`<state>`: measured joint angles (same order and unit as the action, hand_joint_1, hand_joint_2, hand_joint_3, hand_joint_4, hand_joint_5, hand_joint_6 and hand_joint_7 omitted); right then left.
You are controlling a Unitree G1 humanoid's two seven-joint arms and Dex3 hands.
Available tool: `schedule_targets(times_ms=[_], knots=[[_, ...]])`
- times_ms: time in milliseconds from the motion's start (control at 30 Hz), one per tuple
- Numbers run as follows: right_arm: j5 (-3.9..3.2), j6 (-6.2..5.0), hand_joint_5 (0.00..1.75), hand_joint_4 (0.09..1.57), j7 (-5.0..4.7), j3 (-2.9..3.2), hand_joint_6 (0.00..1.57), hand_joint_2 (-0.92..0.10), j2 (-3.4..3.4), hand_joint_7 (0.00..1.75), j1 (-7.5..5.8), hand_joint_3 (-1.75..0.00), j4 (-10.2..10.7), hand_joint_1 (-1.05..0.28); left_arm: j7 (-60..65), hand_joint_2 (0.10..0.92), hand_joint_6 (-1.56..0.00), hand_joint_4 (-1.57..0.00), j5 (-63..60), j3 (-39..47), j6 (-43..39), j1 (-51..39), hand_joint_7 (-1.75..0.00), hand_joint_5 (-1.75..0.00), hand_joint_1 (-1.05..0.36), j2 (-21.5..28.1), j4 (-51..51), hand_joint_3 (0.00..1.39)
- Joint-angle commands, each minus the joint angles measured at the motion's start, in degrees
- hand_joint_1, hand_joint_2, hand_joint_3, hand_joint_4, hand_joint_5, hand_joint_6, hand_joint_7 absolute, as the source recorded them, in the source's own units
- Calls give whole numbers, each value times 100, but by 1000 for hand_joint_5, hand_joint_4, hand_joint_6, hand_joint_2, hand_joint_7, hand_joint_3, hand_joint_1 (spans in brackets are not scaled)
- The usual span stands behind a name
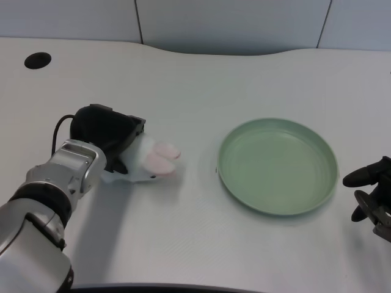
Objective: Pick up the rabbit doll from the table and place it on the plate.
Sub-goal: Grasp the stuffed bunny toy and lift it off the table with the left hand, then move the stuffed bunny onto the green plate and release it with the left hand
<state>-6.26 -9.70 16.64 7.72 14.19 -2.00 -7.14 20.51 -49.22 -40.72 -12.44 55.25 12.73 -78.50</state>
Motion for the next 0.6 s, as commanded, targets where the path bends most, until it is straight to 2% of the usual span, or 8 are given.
schedule_targets(times_ms=[33, 100, 200, 267, 333, 400, 500, 600], knots=[[47, -35, 1600, 417, -56, 8, 373, -921, 22, 1278, 53, -523, -66, -229, 41, 921, -547, -714, 92, 143, -14, 161, -1443, -1746, -177, 127, -26, 83], [83, 44, 1592, 414, -86, -14, 370, -921, 29, 1274, 58, -521, -18, -216, -20, 921, -506, -721, 152, 228, -23, 263, -1681, -1746, -182, 135, -9, 75], [96, 20, 1588, 416, -99, -31, 370, -921, 13, 1272, 75, -519, -37, -207, 103, 921, -524, -765, 334, 460, -163, 379, -1739, -1746, -201, 144, 40, 102], [179, -14, 1586, 424, -143, -64, 372, -921, 20, 1271, 81, -515, -40, -201, 269, 914, -525, -779, 480, 634, -382, 457, -1744, -1746, -187, 147, 88, 96], [219, -28, 1582, 429, -164, -78, 374, -921, 23, 1271, 83, -512, -40, -199, 342, 912, -524, -785, 530, 709, -484, 488, -1746, -1746, -179, 147, 95, 88], [224, -28, 1578, 433, -169, -79, 375, -921, 22, 1270, 83, -511, -40, -199, 352, 913, -524, -788, 526, 719, -502, 492, -1746, -1746, -178, 145, 80, 82], [130, -140, 1596, 460, -97, -96, 400, -921, -39, 1287, 210, -499, -220, -204, 282, 884, -548, -801, 619, 814, -783, 927, -1746, -1746, -153, -85, 205, 57], [193, -243, 1592, 478, -102, -124, 409, -921, -33, 1293, 292, -479, -358, -221, 341, 860, -580, -798, 579, 778, -944, 1104, -1746, -1746, -136, -271, 256, 39]])
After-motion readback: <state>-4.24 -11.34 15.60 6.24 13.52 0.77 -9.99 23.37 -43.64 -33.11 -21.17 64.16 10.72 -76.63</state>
